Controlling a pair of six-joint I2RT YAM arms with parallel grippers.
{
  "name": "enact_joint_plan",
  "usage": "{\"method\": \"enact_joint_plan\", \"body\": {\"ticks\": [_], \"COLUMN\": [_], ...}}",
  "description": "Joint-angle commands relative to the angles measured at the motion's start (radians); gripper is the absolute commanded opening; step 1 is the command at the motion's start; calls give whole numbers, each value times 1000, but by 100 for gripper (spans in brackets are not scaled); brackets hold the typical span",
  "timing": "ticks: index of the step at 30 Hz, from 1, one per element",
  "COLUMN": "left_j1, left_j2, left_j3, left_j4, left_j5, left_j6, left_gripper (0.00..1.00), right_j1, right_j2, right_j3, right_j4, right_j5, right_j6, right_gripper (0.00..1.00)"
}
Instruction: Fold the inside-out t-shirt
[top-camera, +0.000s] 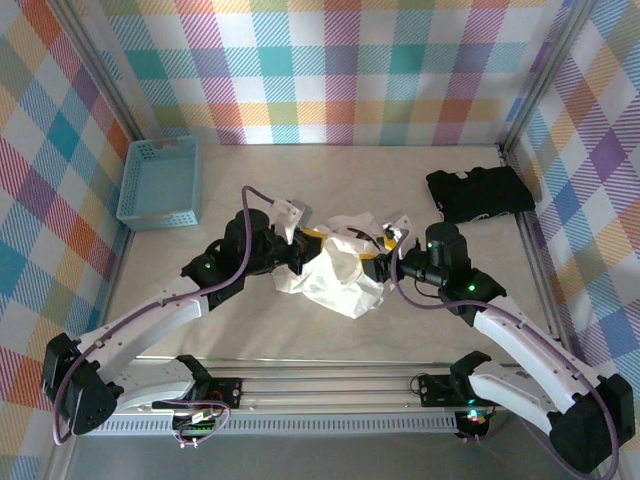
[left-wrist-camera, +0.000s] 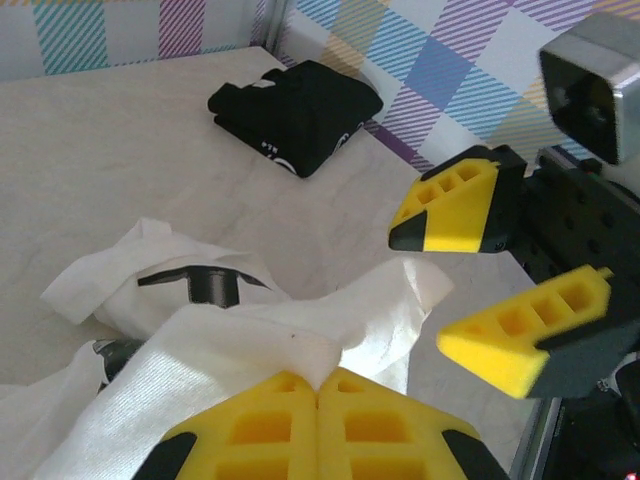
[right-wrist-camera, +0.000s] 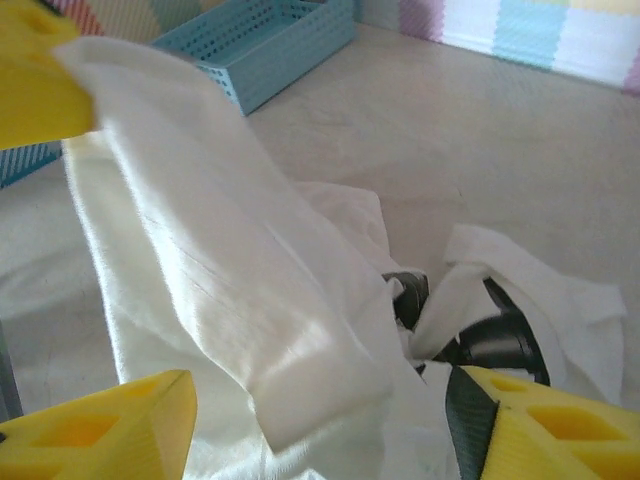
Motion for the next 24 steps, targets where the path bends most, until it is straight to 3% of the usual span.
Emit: {"method": "enact_joint_plan", "body": {"ticks": [1, 4, 11, 15, 22, 24], "left_j1": [9, 9, 9, 9, 18, 24], "left_j2": [12, 29, 56, 62, 64, 56], "left_j3": [68, 106, 149, 151, 159, 143], "left_j4": [-66, -115, -172, -183, -258, -268], "left_j5": [-6, 4, 32, 26, -155, -230], "left_j6": [-14, -22, -25, -28, -73, -75], "left_gripper": [0, 0, 0, 0, 0, 0], "right_j1": [71, 150, 229, 241, 231, 190], "right_j2": [14, 47, 178, 208, 151, 147], "right_j3": [48, 70, 170, 191, 187, 212], "right_j4": [-27, -19, -1, 42, 47, 16], "right_j5": [79, 249, 416, 427, 274, 162], "right_j6": [-198, -285, -405, -419, -325, -205], "right_gripper": [70, 71, 69, 51, 0, 0]}}
